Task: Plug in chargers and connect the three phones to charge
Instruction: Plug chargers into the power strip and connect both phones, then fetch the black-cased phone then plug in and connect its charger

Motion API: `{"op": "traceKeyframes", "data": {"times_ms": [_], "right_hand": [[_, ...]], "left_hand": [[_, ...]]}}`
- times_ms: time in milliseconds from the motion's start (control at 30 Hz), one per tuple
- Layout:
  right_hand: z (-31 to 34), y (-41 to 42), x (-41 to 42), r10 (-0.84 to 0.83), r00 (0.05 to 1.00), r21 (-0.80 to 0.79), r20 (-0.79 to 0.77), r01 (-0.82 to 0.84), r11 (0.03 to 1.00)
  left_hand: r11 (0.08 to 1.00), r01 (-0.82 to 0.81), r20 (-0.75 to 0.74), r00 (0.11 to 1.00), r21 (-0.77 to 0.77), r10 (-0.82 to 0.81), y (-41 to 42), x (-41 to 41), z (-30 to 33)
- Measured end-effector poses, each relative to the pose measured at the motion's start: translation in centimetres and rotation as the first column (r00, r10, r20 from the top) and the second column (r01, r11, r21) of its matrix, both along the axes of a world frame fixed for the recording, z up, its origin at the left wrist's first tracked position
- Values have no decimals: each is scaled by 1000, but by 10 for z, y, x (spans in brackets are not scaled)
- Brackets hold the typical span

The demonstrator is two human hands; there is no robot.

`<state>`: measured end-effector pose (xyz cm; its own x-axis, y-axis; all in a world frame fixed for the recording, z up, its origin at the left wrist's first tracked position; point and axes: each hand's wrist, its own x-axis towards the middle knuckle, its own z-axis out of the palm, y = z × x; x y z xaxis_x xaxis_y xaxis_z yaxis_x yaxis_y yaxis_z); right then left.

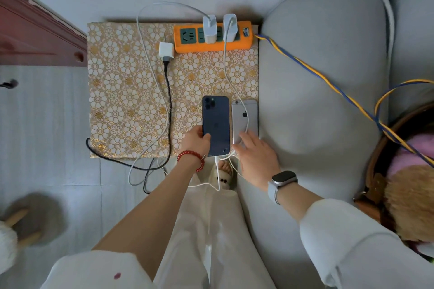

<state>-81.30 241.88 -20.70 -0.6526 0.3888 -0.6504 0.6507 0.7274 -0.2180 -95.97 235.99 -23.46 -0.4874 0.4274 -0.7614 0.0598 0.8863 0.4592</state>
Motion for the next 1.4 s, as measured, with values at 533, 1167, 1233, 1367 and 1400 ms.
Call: {"op": "traceKeyframes", "data": {"times_ms": [533, 1167, 1233, 1367, 1400], "right_hand": [[4, 1, 1, -23, 997, -26, 75, 25, 999], [135, -78, -104, -248, 939, -295, -237, 174, 939], [164, -108, -127, -233, 921, -322, -312, 129, 938], [220, -192, -169, -111, 900, -311, -422, -29, 950], [233, -220, -179, -67, 892, -301, -448, -80, 950]], "left_hand": [[959, 244, -163, 950, -143, -266, -1, 25, 6], [983, -113, -293, 944, 143, 151, -163, -80, 163], [968, -171, -360, 904, 185, 229, -207, -91, 190], [902, -323, -466, 776, 286, 426, -314, -111, 241], [881, -355, -490, 734, 314, 470, -346, -115, 253]]}}
